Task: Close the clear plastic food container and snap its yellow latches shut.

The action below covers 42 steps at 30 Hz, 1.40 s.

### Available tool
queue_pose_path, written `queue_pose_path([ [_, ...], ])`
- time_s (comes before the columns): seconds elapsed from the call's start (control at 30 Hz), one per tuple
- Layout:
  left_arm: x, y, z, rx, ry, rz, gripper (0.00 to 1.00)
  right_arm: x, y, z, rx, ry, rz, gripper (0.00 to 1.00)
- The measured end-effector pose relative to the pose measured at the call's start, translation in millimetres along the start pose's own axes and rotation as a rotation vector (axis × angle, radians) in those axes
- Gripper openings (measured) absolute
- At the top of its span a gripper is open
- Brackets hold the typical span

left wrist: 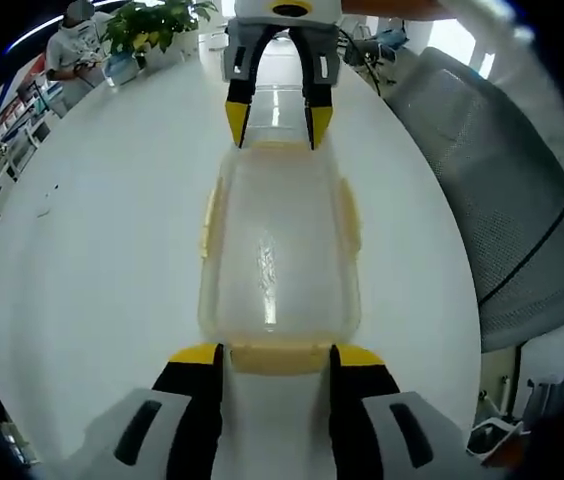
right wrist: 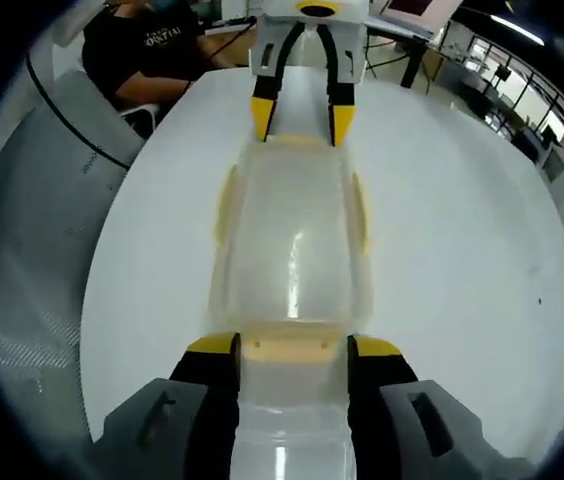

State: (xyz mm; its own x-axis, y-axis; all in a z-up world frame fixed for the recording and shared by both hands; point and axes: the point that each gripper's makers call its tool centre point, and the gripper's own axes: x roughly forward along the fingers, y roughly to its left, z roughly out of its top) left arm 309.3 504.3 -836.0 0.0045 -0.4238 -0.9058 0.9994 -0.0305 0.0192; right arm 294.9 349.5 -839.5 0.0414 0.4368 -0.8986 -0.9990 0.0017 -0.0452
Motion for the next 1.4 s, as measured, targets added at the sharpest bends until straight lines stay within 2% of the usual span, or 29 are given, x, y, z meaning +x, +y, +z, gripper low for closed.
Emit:
queue_pose_path([
  [0.1, 0.4, -1.9, 0.9, -0.004, -0.003, -0.005, 0.34, 0.8, -1.9, -1.9, -0.013, 0.014, -0.017, 0.36],
  [0.67, 1.4, -2.6, 1.8, -0.023, -0.008, 0.005, 0.33, 1.7, -2.1, -0.8, 0.005, 0.017, -0.014, 0.35],
  [1.13, 0.0, -3.4, 2.5, -0.018, -0.035, 0.006, 0.33, 2.3, -0.3, -2.5, 0.037, 0.029, -0.006, 0.35],
  [1.4, -0.6, -3.9, 2.3, -0.018, -0.054, 0.007, 0.33, 1.9, -0.2, -2.4, 0.025, 0.025, -0.006, 0.35],
])
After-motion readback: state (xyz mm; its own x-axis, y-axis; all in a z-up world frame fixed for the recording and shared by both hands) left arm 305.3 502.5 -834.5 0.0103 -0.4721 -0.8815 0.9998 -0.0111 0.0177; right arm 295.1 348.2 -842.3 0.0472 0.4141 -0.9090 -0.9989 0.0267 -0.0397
